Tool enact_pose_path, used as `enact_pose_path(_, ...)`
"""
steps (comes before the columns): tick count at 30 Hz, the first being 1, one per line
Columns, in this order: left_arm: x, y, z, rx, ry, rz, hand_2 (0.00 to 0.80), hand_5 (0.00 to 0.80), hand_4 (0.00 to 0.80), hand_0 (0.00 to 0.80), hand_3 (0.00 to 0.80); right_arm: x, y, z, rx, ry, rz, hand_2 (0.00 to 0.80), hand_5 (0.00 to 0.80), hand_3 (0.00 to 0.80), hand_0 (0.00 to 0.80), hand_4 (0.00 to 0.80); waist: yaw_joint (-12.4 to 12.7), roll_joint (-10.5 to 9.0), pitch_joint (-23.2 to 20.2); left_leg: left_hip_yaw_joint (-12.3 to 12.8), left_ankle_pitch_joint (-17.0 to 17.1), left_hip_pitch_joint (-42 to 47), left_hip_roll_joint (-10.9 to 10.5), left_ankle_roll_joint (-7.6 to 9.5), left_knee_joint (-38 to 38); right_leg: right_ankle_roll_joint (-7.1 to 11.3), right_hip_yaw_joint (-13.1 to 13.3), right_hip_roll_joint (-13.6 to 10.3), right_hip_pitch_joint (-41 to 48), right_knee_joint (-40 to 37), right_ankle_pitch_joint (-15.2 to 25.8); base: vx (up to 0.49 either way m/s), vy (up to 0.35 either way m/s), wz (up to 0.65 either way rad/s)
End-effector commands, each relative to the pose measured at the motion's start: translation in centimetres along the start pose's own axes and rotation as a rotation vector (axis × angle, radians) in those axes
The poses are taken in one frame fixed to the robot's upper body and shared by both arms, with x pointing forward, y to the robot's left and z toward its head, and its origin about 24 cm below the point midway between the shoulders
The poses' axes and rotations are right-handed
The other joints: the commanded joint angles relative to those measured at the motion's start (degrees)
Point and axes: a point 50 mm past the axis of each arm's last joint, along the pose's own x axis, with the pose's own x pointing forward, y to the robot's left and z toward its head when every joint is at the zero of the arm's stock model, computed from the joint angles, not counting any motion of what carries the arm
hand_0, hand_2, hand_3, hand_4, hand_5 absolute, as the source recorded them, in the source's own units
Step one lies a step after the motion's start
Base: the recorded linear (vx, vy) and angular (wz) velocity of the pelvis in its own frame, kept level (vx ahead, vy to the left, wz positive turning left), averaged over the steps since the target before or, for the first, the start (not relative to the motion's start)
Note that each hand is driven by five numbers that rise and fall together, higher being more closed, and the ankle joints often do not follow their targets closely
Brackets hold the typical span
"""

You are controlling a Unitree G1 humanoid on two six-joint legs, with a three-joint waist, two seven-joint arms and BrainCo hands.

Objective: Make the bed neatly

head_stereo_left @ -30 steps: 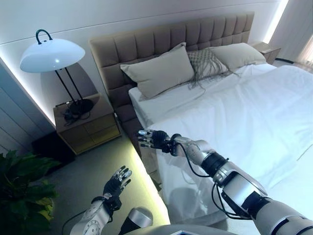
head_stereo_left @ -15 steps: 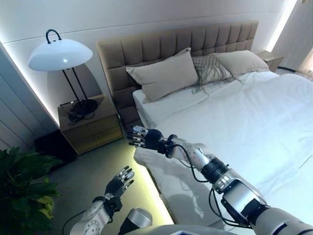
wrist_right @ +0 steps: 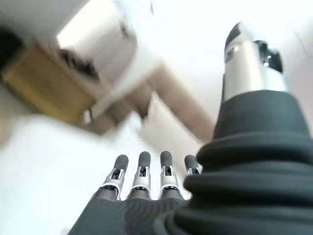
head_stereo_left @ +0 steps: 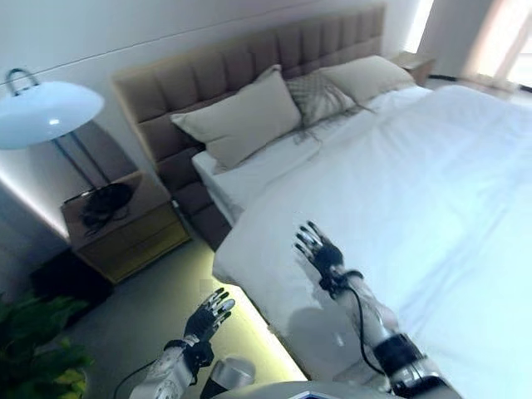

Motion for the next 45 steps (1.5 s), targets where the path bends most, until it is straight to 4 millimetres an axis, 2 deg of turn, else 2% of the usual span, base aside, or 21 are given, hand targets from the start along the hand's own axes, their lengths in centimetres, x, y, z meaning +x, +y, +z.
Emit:
enact_pose_path(1, 0.3, 0.7, 4.9, 0.092, -0.198, -0.019, 0.0, 0.0, 0.0, 0.0, 0.0, 0.8, 0.8, 4.0, 0.007, -0.184, 0.076, 0.0, 0.0, 0.0, 0.0, 0.0, 0.8, -1.62, 2.88, -0.84, -4.83, 1.69, -0.68, 8.29, 3.48, 1.16, 3.83, -3.08, -3.53, -16.13, 37.39, -0.016, -0.177, -0.46)
enact_pose_path(6, 0.7, 1.5, 6.1, 0.119, -0.221, -0.017, 0.0, 0.0, 0.0, 0.0, 0.0, -0.5, -2.5, 3.3, 0.046, -0.218, -0.084, 0.0, 0.0, 0.0, 0.0, 0.0, -2.42, -1.65, 2.44, -0.3, -3.42, 1.9, 0.04, 9.44, 0.94, -0.19, 6.09, 1.48, -4.61, -12.71, 33.97, -0.091, -0.165, -0.23)
enact_pose_path(10, 1.0, 1.7, 6.3, 0.121, -0.229, 0.008, 0.0, 0.0, 0.0, 0.0, 0.0, -1.6, -4.9, 3.4, 0.075, -0.278, -0.229, 0.0, 0.0, 0.0, 0.0, 0.0, -4.13, -1.55, 2.1, 0.17, -2.96, 1.7, 0.54, 9.58, 0.47, -1.62, 6.02, 5.19, -4.33, -13.19, 31.08, -0.132, -0.194, -0.13)
enact_pose_path(12, 1.2, 1.9, 6.3, 0.108, -0.232, 0.03, 0.0, 0.0, 0.0, 0.0, 0.0, -2.2, -6.2, 3.1, 0.055, -0.267, -0.292, 0.0, 0.0, 0.0, 0.0, 0.0, -4.86, -1.49, 1.82, 1.03, -3.01, 1.84, 1.01, 9.32, 0.4, -2.15, 5.94, 6.05, -4.24, -14.44, 30.54, -0.12, -0.218, -0.27)
enact_pose_path(18, 1.2, 2.1, 5.7, 0.078, -0.219, 0.052, 0.0, 0.0, 0.0, 0.0, 0.0, -5.0, -9.7, 0.9, 0.136, -0.241, -0.46, 0.0, 0.0, 0.0, 0.0, 0.0, -7.44, -1.22, 0.6, 4.84, -2.08, 3.26, 4.06, 7.17, -0.68, -3.94, 5.63, 11.0, -1.79, -19.13, 25.56, -0.106, -0.199, -0.34)
enact_pose_path(24, 0.8, 2.4, 5.5, 0.072, -0.235, 0.053, 0.0, 0.0, 0.0, 0.0, 0.0, -7.0, -11.3, -0.1, 0.153, -0.255, -0.503, 0.0, 0.0, 0.0, 0.0, 0.0, -9.54, -1.29, -0.01, 5.86, -1.74, 3.35, 5.42, 5.66, -0.43, -5.4, 6.57, 14.12, -1.79, -20.56, 22.98, -0.07, -0.145, -0.19)
enact_pose_path(29, 1.4, 1.9, 6.0, 0.032, -0.262, 0.052, 0.0, 0.0, 0.0, 0.0, 0.0, -6.9, -12.0, 0.2, 0.181, -0.27, -0.524, 0.0, 0.0, 0.0, 0.0, 0.0, -10.24, -0.11, 0.56, 6.51, 0.7, 1.05, 7.4, 3.41, -0.93, -6.96, 6.15, 16.59, -2.93, -21.56, 21.53, -0.088, -0.071, -0.09)
enact_pose_path(30, 1.6, 1.7, 6.2, 0.029, -0.272, 0.05, 0.0, 0.0, 0.0, 0.0, 0.0, -6.6, -12.0, 0.6, 0.178, -0.282, -0.521, 0.0, 0.0, 0.0, 0.0, 0.0, -10.23, 0.33, 0.72, 5.72, 0.5, 0.47, 7.99, 2.24, -1.26, -6.43, 6.72, 17.24, -3.09, -21.43, 20.34, -0.12, -0.048, -0.06)
enact_pose_path(32, 2.0, 1.4, 6.7, 0.021, -0.29, 0.044, 0.0, 0.0, 0.0, 0.0, 0.0, -6.0, -11.8, 1.4, 0.185, -0.3, -0.516, 0.0, 0.0, 0.0, 0.0, 0.0, -10.08, 1.0, 1.38, 5.34, 2.2, -1.88, 8.83, 0.98, -1.72, -6.79, 6.24, 18.07, -4.2, -21.58, 19.81, -0.16, -0.049, -0.03)
enact_pose_path(34, 2.2, 1.4, 6.9, 0.015, -0.298, 0.038, 0.0, 0.0, 0.0, 0.0, 0.0, -5.7, -11.8, 1.6, 0.182, -0.296, -0.512, 0.0, 0.0, 0.0, 0.0, 0.0, -9.58, 1.23, 1.9, 4.36, 2.2, -3.68, 8.79, 0.79, -0.46, -7.2, 5.96, 18.17, -4.86, -21.35, 19.5, -0.115, -0.049, -0.02)
enact_pose_path(35, 2.2, 1.4, 6.9, 0.015, -0.294, 0.033, 0.0, 0.0, 0.0, 0.0, 0.0, -5.7, -11.9, 1.5, 0.173, -0.288, -0.515, 0.0, 0.0, 0.0, 0.0, 0.0, -9.21, 1.09, 2.19, 3.82, 1.08, -4.56, 8.42, 1.16, 1.89, -7.49, 5.49, 17.68, -5.27, -20.68, 19.28, -0.059, -0.047, -0.02)
enact_pose_path(36, 2.2, 1.4, 6.7, 0.014, -0.286, 0.029, 0.0, 0.0, 0.0, 0.0, 0.0, -5.7, -11.9, 1.4, 0.169, -0.28, -0.517, 0.0, 0.0, 0.0, 0.0, 0.0, -9.12, 0.83, 2.41, 3.66, -0.21, -5.29, 8.15, 1.39, 4.62, -7.83, 5.36, 17.26, -5.47, -20.21, 19.16, -0.025, -0.032, -0.01)
enact_pose_path(37, 2.1, 1.4, 6.3, 0.015, -0.275, 0.025, 0.0, 0.0, 0.0, 0.0, 0.0, -5.7, -12.0, 1.3, 0.169, -0.274, -0.514, 0.0, 0.0, 0.0, 0.0, 0.0, -9.03, 0.6, 2.84, 2.47, -0.68, -6.48, 8.35, 1.27, 9.38, -8.49, 5.53, 16.93, -5.66, -19.46, 18.86, 0.007, 0.019, -0.06)
enact_pose_path(38, 1.9, 1.3, 5.7, 0.01, -0.259, 0.019, 0.0, 0.0, 0.0, 0.0, 0.0, -5.8, -11.9, 1.3, 0.167, -0.271, -0.505, 0.0, 0.0, 0.0, 0.0, 0.0, -9.11, 0.49, 3.25, 1.16, -0.01, -7.3, 9.05, 0.96, 12.89, -9.14, 5.94, 16.6, -5.96, -18.6, 18.68, 0.028, 0.069, -0.19)
enact_pose_path(40, 1.5, 1.0, 4.6, 0.004, -0.24, 0.002, 0.0, 0.0, 0.0, 0.0, 0.0, -6.0, -12.0, 1.4, 0.171, -0.271, -0.498, 0.0, 0.0, 0.0, 0.0, 0.0, -9.62, 0.93, 3.51, -0.96, 3.43, -7.37, 10.44, 0.28, 14.14, -9.93, 7.3, 16.44, -6.89, -16.92, 18.15, 0.058, 0.195, -0.39)
enact_pose_path(42, 1.3, 0.5, 4.1, -0.005, -0.239, -0.026, 0.0, 0.0, 0.0, 0.0, 0.0, -6.2, -12.2, 1.4, 0.173, -0.267, -0.502, 0.0, 0.0, 0.0, 0.0, 0.0, -10.4, 1.92, 3.2, -2.0, 7.1, -6.21, 12.27, -0.17, 11.38, -10.21, 9.38, 16.03, -8.68, -14.35, 16.94, 0.043, 0.393, -0.42)
enact_pose_path(43, 1.3, 0.1, 4.2, -0.007, -0.243, -0.059, 0.0, 0.0, 0.0, 0.0, 0.0, -6.3, -12.5, 1.4, 0.173, -0.269, -0.514, 0.0, 0.0, 0.0, 0.0, 0.0, -10.99, 2.81, 2.71, -3.01, 9.3, -4.83, 14.43, -0.62, 7.86, -10.03, 10.85, 14.82, -10.65, -11.39, 15.7, -0.057, 0.503, -0.37)
enact_pose_path(44, 1.4, -0.2, 4.4, -0.005, -0.247, -0.079, 0.0, 0.0, 0.0, 0.0, 0.0, -6.4, -12.7, 1.6, 0.177, -0.274, -0.517, 0.0, 0.0, 0.0, 0.0, 0.0, -11.15, 3.31, 2.48, -2.57, 10.97, -4.33, 15.5, -0.36, 5.43, -10.49, 10.61, 13.67, -12.27, -9.81, 16.12, -0.057, 0.562, -0.47)
enact_pose_path(45, 1.6, -0.6, 4.6, 0.004, -0.251, -0.102, 0.0, 0.0, 0.0, 0.0, 0.0, -6.4, -12.9, 1.8, 0.181, -0.277, -0.518, 0.0, 0.0, 0.0, 0.0, 0.0, -11.36, 3.87, 2.19, -2.61, 11.07, -2.94, 16.76, -0.84, 3.0, -10.09, 11.39, 12.31, -13.72, -7.51, 15.46, -0.038, 0.483, -0.53)
